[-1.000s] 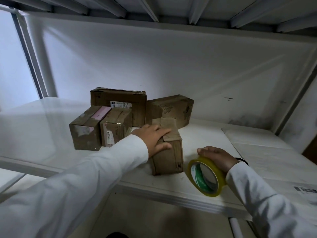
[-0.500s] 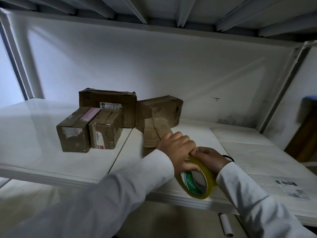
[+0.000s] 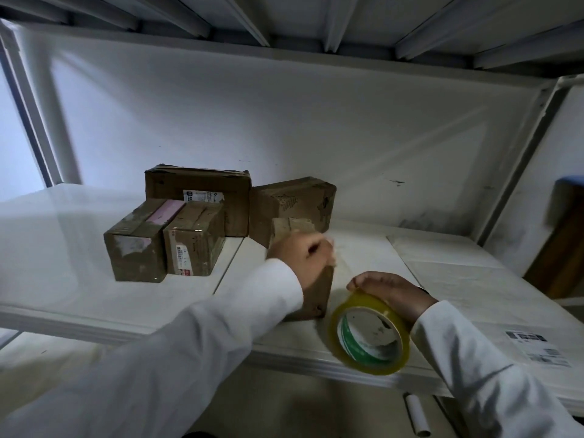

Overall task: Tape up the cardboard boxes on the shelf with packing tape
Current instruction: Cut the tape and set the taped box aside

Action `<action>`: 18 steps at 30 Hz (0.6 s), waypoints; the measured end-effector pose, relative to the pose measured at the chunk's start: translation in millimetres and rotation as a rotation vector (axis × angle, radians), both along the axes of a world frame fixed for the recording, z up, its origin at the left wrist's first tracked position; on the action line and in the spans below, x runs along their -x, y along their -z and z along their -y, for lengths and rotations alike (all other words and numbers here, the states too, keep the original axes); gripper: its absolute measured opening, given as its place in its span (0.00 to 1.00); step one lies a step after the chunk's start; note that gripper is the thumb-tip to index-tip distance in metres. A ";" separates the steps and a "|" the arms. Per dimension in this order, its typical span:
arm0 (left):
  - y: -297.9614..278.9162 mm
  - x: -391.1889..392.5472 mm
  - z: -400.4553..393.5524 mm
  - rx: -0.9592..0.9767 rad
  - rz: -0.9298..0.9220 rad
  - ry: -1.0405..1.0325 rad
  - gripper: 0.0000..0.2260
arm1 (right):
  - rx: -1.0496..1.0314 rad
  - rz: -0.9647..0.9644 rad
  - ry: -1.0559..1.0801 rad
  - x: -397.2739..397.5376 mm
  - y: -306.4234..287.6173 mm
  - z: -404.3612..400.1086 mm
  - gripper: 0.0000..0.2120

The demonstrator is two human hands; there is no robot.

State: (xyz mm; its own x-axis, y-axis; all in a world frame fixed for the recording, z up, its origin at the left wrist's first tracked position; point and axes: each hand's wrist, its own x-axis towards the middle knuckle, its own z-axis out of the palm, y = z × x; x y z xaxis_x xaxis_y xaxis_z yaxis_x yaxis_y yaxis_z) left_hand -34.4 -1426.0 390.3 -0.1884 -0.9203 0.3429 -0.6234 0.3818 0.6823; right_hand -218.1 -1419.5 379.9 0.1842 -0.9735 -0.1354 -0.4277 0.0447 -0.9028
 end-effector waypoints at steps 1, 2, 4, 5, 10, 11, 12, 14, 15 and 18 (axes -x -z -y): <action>-1.9 -4.2 3.6 -0.038 -0.059 -0.057 0.14 | 0.017 -0.007 -0.009 0.5 0.7 -1.3 0.11; -2.4 -7.4 5.6 -0.065 -0.082 -0.094 0.16 | 0.036 -0.002 -0.016 0.4 0.6 -1.5 0.11; -3.9 -9.2 5.9 -0.118 -0.161 -0.087 0.19 | 0.052 -0.017 -0.021 -0.5 -0.5 -1.2 0.10; -5.0 -8.8 5.5 -0.147 -0.215 -0.063 0.20 | 0.052 -0.036 -0.021 -1.5 -0.9 -1.2 0.10; -0.7 -11.7 9.1 -0.107 -0.052 -0.122 0.14 | 0.060 -0.065 0.007 -4.3 2.2 -0.4 0.09; -0.7 -13.8 9.7 -0.061 0.021 -0.163 0.14 | 0.065 -0.068 0.003 -4.9 2.9 -0.6 0.08; -1.3 -15.4 10.6 0.013 0.134 -0.199 0.16 | 0.067 -0.070 -0.010 -5.7 3.7 -0.5 0.09; -2.5 -17.7 12.7 0.179 0.363 -0.226 0.17 | 0.073 -0.078 -0.039 -8.8 2.5 -1.0 0.09; -2.1 -19.1 13.5 0.230 0.406 -0.227 0.16 | 0.085 -0.078 -0.045 -10.3 0.5 -1.1 0.09; 0.7 -25.8 21.4 0.200 0.412 -0.251 0.13 | 0.098 -0.064 -0.033 -8.3 -10.6 1.9 0.10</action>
